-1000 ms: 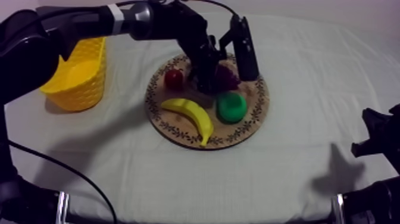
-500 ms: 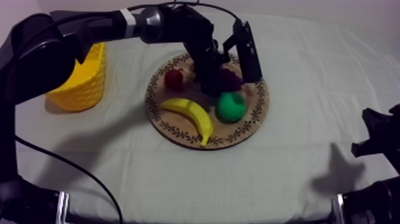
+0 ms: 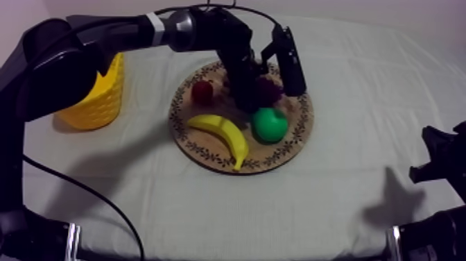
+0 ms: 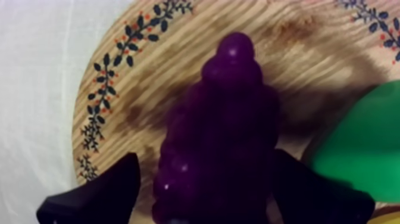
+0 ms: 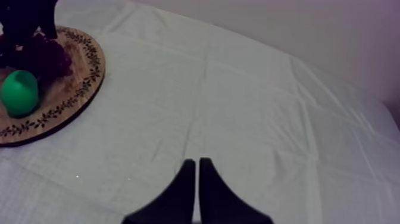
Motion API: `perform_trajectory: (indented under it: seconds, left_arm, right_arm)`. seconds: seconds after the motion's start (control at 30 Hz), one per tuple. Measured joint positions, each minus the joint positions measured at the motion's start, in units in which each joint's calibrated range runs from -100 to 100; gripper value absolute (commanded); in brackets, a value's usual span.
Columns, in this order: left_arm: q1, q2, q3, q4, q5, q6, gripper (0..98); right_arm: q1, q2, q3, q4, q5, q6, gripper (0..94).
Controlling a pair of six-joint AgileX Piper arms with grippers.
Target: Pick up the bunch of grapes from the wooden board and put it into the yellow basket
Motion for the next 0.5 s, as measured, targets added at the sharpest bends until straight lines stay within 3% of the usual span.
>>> perform_trajectory:
  seconds: [0.5]
  left_arm:
    - [-0.1,-0.1,0.4,-0.05,-0.4,0.6,61.4]
  right_arm:
    - [0.0,0.0,0.0,0.0,0.0,0.0,0.2]
